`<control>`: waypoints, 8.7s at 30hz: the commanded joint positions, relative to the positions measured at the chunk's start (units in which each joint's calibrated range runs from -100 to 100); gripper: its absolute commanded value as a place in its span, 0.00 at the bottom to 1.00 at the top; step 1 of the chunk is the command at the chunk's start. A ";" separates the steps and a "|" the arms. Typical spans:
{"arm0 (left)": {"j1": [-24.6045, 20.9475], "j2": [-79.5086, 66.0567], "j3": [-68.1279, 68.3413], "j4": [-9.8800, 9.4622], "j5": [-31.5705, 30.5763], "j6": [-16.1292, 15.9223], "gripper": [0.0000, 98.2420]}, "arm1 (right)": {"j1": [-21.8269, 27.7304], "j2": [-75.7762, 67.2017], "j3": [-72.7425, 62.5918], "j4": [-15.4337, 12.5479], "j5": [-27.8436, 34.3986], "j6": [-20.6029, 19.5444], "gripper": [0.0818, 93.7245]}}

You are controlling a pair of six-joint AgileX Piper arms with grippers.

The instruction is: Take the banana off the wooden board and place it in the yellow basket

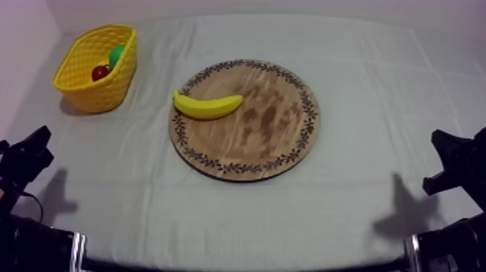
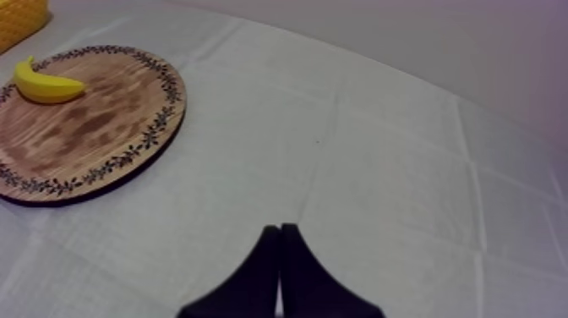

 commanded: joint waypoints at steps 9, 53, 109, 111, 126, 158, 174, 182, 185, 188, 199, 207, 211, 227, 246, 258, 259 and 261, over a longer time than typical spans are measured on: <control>0.02 0.00 0.04 -0.04 0.01 0.00 0.00 | 0.00 0.03 -0.03 0.00 0.00 0.00 0.00; -2.61 10.57 -10.72 3.86 4.30 -1.08 0.00 | 0.00 0.03 -0.03 0.00 0.00 -0.05 0.00; 16.41 104.97 -89.64 1.23 42.03 -21.10 0.01 | 0.00 0.03 -0.03 0.00 0.00 -0.30 0.00; 16.82 106.03 -89.67 1.18 42.78 -22.01 0.03 | 0.00 0.03 -0.03 0.00 0.00 -0.30 0.00; 19.56 108.08 -86.91 -0.32 42.77 -25.23 0.72 | 0.00 0.03 -0.03 0.00 0.00 -0.30 0.00; 23.64 134.63 -97.48 -0.12 40.52 -26.84 0.82 | 0.00 0.03 -0.03 0.00 0.00 -0.34 0.00; 24.21 141.63 -103.06 0.93 41.51 -27.42 0.57 | 0.00 0.03 -0.03 0.00 0.00 -0.35 0.00; 24.45 144.81 -105.25 1.78 43.77 -27.31 0.41 | 0.00 0.03 -0.03 0.00 0.00 -0.35 0.00; 24.52 144.03 -104.89 1.90 43.95 -26.83 0.29 | 0.00 0.03 -0.03 0.00 0.00 -0.35 0.00; 24.53 141.76 -103.77 1.90 43.98 -26.04 0.17 | 0.00 0.03 -0.03 0.00 0.00 -0.35 0.00; 22.75 124.44 -100.60 -0.72 48.73 -20.92 0.10 | 0.00 0.03 -0.03 0.00 0.00 -0.35 0.00; 15.53 116.30 -107.11 -1.66 53.89 -20.14 0.09 | 0.00 0.03 -0.03 0.00 0.00 -0.35 0.00; 11.15 113.87 -110.77 -1.66 54.34 -20.52 0.09 | 0.00 0.03 -0.03 0.00 0.00 -0.35 0.00; 3.47 116.73 -115.26 -2.36 56.13 -21.31 0.11 | 0.00 0.03 -0.03 0.00 0.00 -0.35 0.00; 0.22 119.88 -107.29 -1.94 54.14 -19.39 0.68 | 0.00 0.03 -0.03 0.00 0.00 -0.40 0.00; 4.70 97.89 -94.63 -2.46 52.85 -14.20 0.66 | 0.00 0.03 -0.03 0.00 0.00 -0.39 0.00; 5.28 95.72 -93.65 -2.57 52.83 -13.67 0.65 | 0.00 0.03 -0.03 0.00 0.00 -0.39 0.00; 6.48 91.50 -91.76 -2.83 52.69 -12.64 0.62 | 0.00 0.03 -0.03 0.00 0.00 -0.39 0.00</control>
